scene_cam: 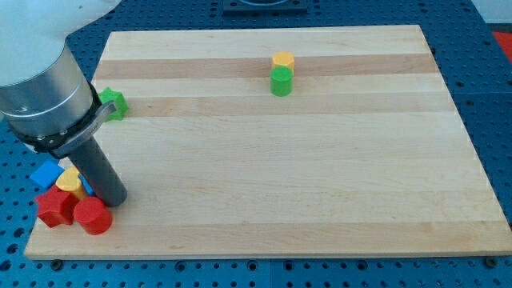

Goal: Move the green circle closer to the red circle

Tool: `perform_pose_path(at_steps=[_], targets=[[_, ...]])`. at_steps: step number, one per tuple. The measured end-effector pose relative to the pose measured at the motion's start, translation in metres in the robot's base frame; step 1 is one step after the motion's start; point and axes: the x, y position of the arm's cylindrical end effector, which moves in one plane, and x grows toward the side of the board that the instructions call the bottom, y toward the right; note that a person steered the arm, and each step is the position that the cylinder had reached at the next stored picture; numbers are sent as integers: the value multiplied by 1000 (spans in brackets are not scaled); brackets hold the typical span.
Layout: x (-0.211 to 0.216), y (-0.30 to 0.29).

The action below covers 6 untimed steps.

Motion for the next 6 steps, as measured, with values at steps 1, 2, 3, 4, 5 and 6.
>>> perform_pose_path(at_steps=[1, 2, 3, 4, 5, 6], targets=[[-2, 36], [-23, 102], [-61, 189], [-113, 266], [-166, 313], [-204, 318]])
